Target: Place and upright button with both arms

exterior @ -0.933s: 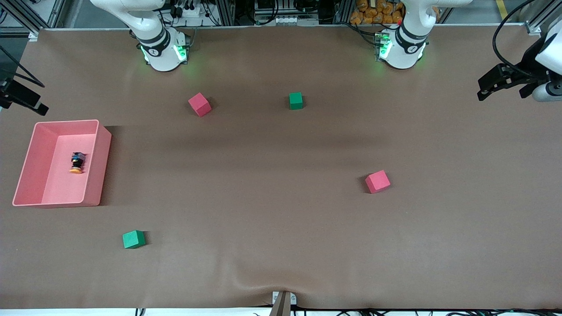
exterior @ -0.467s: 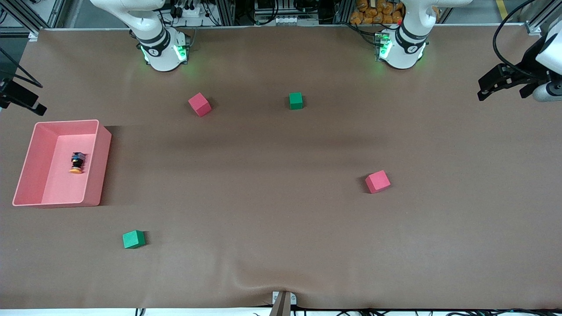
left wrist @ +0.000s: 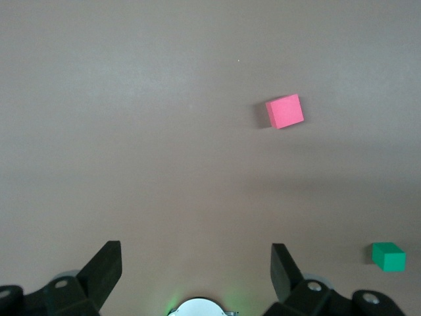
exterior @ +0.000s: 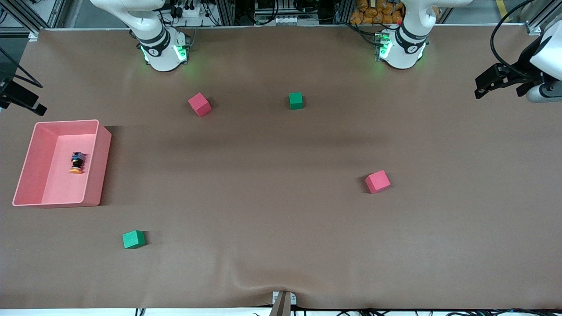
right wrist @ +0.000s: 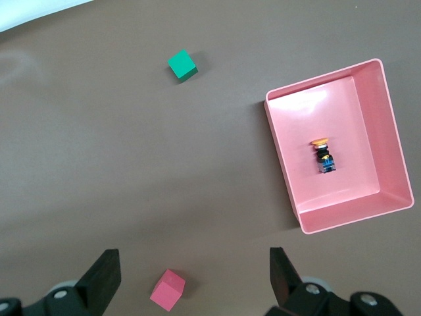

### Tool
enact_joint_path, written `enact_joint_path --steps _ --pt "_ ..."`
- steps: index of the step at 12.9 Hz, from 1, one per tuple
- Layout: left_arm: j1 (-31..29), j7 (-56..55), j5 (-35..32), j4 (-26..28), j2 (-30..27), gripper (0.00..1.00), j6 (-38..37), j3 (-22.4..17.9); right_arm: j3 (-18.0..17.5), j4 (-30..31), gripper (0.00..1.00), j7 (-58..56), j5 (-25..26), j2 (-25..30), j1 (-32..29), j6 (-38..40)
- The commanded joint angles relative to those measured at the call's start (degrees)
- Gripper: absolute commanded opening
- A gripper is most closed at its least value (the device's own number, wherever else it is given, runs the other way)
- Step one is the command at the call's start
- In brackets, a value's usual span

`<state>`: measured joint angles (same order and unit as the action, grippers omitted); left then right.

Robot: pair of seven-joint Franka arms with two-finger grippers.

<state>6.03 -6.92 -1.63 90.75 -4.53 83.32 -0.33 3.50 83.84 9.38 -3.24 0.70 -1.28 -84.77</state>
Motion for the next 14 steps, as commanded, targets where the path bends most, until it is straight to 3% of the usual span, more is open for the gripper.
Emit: enact_joint_path --steps 1,14 --pt "0.0 1.2 -0.9 0.0 0.0 1.0 -0.8 0.2 0.5 -1.2 1.0 -0.5 0.6 -0.6 0.3 0.7" --pt "0.0 1.2 -0.9 0.1 0.2 1.0 -0.1 0.2 0.5 -1.1 1.0 -0.5 0.5 -0.6 -0.4 0.7"
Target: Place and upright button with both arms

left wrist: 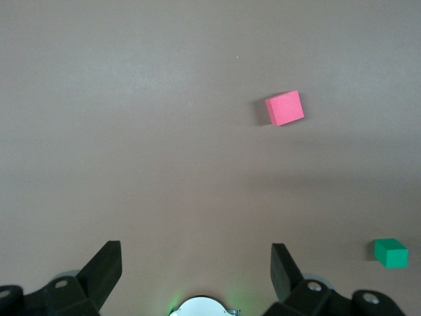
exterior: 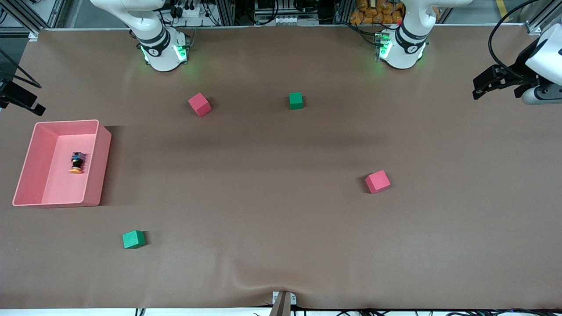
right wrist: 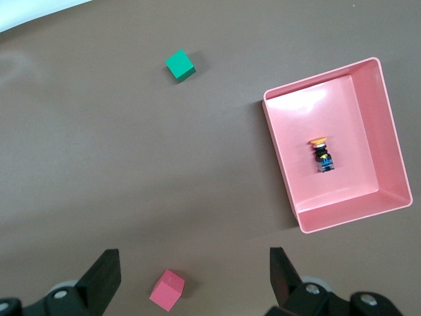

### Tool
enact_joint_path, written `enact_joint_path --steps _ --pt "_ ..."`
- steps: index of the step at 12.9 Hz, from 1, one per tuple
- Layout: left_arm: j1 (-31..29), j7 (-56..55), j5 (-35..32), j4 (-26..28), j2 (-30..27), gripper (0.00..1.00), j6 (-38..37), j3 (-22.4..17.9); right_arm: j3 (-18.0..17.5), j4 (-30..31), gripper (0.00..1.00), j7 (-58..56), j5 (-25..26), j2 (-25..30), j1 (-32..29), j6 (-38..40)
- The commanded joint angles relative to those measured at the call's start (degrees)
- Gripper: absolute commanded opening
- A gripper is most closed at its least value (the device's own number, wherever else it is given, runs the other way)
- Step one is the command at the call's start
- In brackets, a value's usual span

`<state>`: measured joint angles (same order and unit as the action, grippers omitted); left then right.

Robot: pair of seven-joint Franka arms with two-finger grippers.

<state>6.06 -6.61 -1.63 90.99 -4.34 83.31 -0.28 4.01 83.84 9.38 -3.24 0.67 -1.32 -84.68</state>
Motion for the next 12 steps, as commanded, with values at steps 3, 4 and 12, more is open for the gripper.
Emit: enact_joint_path --steps 3,4,12 --pt "0.0 0.9 -0.9 -0.1 0.1 1.0 0.0 0.2 -0.1 -1.1 1.0 -0.6 0.4 -0.6 -0.3 0.7" --pt "0.0 0.9 -0.8 -0.1 0.1 1.0 0.0 0.2 -0.1 -1.1 1.0 -0.6 0.5 -0.6 -0.3 0.7" --pt "0.0 0.9 -0.9 -0.1 0.1 1.0 0.0 0.2 0.0 -0.6 1.0 -0.6 0.7 -2.4 -2.4 1.1"
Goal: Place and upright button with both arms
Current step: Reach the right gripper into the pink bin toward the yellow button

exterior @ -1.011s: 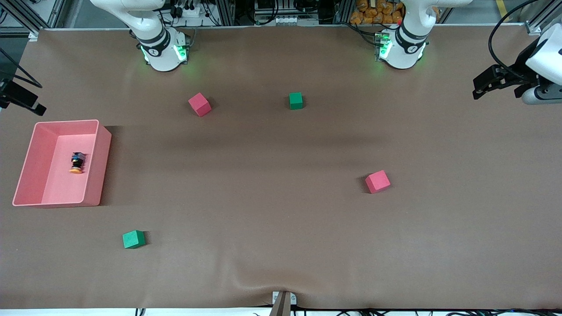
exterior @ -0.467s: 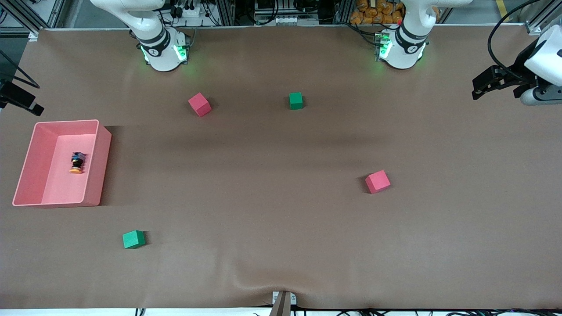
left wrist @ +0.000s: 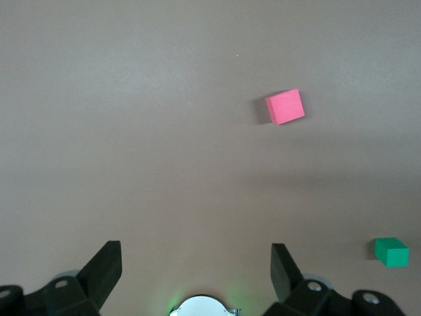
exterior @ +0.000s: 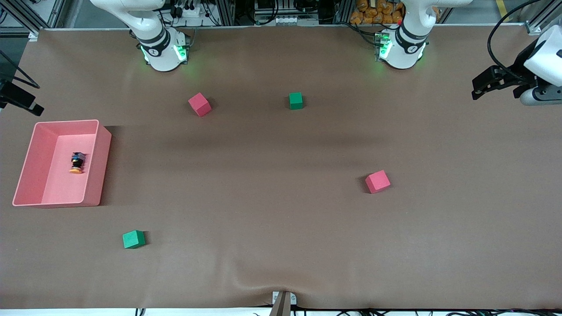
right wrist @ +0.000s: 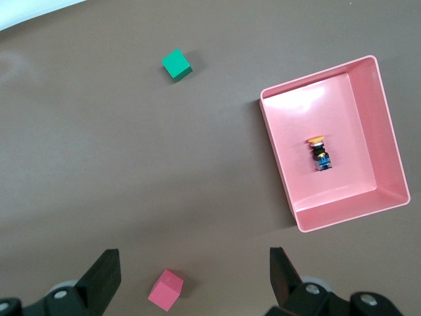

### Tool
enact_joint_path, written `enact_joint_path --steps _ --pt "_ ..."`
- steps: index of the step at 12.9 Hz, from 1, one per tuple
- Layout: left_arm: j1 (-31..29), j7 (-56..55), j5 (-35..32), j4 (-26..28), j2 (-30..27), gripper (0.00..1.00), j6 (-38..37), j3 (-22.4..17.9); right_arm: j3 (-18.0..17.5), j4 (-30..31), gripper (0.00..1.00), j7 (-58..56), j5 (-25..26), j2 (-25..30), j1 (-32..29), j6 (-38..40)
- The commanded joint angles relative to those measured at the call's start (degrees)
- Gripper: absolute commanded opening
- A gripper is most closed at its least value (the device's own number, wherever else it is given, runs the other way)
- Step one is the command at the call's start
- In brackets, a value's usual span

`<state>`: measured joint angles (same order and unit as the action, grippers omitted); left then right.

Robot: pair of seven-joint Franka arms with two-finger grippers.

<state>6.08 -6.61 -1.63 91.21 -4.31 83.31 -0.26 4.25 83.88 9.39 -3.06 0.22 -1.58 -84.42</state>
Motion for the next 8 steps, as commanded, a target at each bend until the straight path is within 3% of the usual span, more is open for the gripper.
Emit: enact_joint_path --steps 1,6,8 --pt "0.0 0.9 -0.9 -0.3 0.1 1.0 0.0 0.2 -0.2 -0.1 1.0 -0.9 0.5 -2.5 -3.9 1.6" --pt "0.0 0.8 -0.7 -0.3 0.5 1.0 0.4 0.2 -0.2 0.4 1.0 -12.1 0.6 -13.1 -11.0 0.1" --pt "0.1 0.8 -0.7 -0.3 0.6 1.0 0.4 0.2 -0.2 1.1 1.0 -18.5 3.2 -17.2 -12.5 -4.5"
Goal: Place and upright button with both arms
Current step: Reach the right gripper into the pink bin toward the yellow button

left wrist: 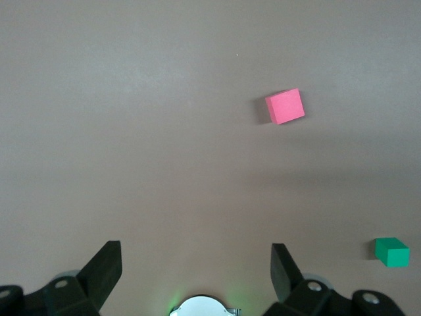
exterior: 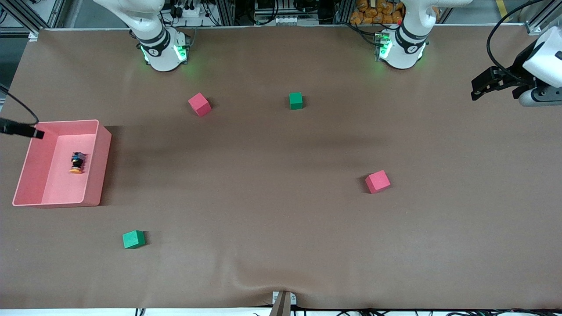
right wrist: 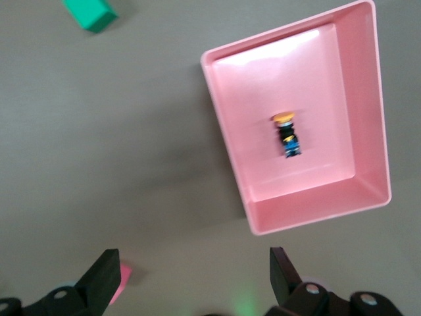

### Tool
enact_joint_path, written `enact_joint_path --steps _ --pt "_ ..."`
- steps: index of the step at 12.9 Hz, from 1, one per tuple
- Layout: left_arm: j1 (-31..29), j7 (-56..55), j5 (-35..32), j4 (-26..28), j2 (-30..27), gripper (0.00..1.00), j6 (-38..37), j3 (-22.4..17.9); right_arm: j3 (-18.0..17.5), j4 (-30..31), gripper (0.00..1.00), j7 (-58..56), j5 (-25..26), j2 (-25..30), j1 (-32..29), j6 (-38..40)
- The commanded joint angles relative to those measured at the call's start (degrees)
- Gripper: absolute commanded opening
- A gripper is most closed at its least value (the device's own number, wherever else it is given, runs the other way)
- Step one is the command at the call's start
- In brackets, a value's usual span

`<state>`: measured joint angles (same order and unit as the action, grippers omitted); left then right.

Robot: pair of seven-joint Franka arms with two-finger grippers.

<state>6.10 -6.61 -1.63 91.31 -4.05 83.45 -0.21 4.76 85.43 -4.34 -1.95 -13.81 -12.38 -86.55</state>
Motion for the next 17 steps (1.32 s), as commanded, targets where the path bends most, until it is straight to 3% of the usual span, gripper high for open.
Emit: enact_joint_path --steps 1,6,13,17 --pt "0.1 0.8 -0.6 -0.4 0.4 1.0 0.2 0.1 -0.7 1.0 1.0 -7.5 2.2 -3.9 -2.9 -5.1" --pt "0.1 0.8 -0.3 -0.5 0.7 1.0 0.3 0.1 -0.7 8.3 1.0 -21.7 3.2 -10.5 -9.2 -19.3" --pt "0.0 0.9 -0.2 -0.3 0.5 1.0 0.0 0.1 -0.9 14.4 1.0 -24.8 2.5 -17.2 -12.3 -31.5" --pt "0.0 0.9 -0.2 -0.2 0.6 1.0 0.1 0.1 -1.1 15.2 1.0 -25.0 1.8 -19.8 -12.6 -33.5"
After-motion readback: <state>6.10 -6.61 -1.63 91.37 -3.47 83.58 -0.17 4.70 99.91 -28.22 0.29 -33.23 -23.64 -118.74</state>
